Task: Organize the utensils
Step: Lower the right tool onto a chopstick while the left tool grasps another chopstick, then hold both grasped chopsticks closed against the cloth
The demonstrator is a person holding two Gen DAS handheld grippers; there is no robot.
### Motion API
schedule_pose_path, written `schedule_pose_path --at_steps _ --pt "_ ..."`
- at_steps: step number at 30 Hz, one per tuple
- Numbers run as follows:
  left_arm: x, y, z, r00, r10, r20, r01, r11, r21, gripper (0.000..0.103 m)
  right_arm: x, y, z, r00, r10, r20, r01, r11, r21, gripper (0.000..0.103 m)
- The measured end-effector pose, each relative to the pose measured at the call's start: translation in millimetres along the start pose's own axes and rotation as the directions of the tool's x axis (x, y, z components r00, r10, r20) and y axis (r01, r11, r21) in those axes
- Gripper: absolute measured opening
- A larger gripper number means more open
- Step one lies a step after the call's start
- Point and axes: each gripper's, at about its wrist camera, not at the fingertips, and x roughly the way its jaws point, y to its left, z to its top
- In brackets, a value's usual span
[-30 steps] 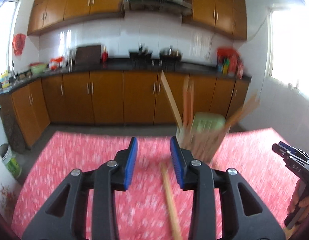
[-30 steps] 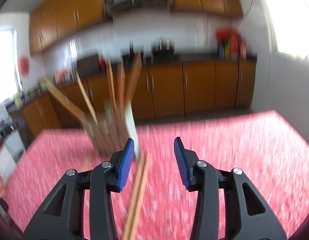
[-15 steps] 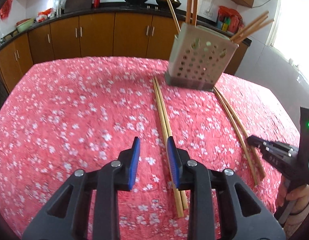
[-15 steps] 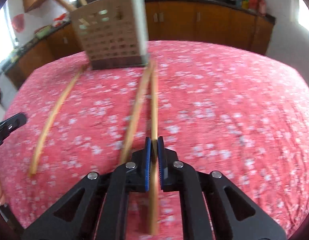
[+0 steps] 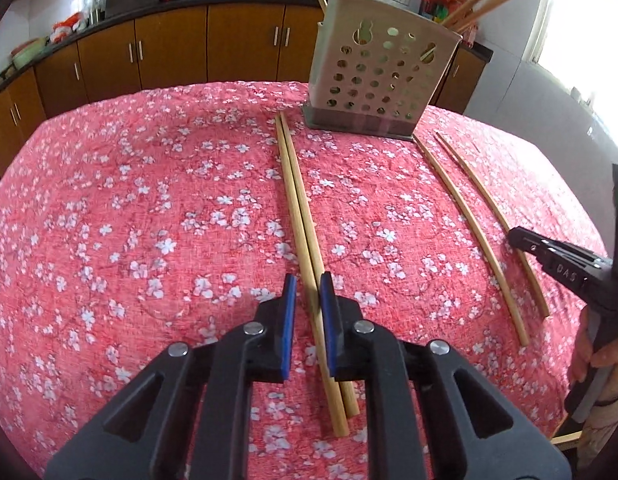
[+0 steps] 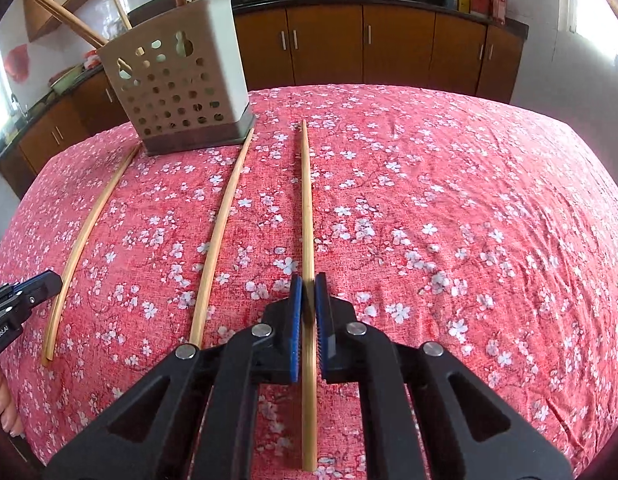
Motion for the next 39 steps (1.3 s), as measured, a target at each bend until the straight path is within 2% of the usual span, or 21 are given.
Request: schedule_pose_path --at_steps 5,8,14,17,24,27,31,39 --pt "6.8 1.3 1.4 0.999 0.028 -0.024 -0.028 1.0 -0.001 0.012 -1.2 0.2 -1.7 1.0 -0.001 -0.002 0.001 1.0 -0.009 0.008" --pt "6.7 -2.2 -0.5 0.999 0.047 -0.014 -0.047 0.999 0.024 0.012 -2.1 1.0 -1.1 1.0 -0.001 -0.004 0.001 1.0 -0.011 0.008" --pt "9.3 -1.6 -0.1 0.998 0.069 -0.003 -0.069 0.998 0.014 0.009 -3.8 6.3 -3.3 1.0 0.017 -0.004 -0.017 1.0 -0.025 0.008" --pt "12.7 7.8 5.0 0.996 0.094 -0.001 -0.094 0.995 -0.017 0.008 -2.8 7.1 -2.3 1.0 0.007 0.002 -0.007 0.999 -0.041 0.008" --pt "15.3 58.4 17.7 0.982 0.191 -0.002 -0.189 0.972 -0.137 0.008 5.2 -16.5 11.8 0.998 -0.056 0.015 0.056 0.998 0.017 0.008" --pt "15.1 71.5 20.0 0.981 0.194 0.009 -0.189 0.967 -0.173 0.009 7.7 -24.5 15.3 0.998 -0.054 0.02 0.053 0.998 0.043 0.008" --pt "13.4 71.7 17.0 0.98 0.199 0.025 -0.192 0.968 -0.164 0.011 8.5 -23.9 14.3 0.998 -0.054 0.03 0.053 0.998 0.041 0.008" --pt "11.4 74.7 13.3 0.988 0.15 0.038 -0.138 0.968 -0.211 0.011 9.1 -24.0 14.8 0.999 -0.044 0.03 0.042 0.998 0.05 0.008"
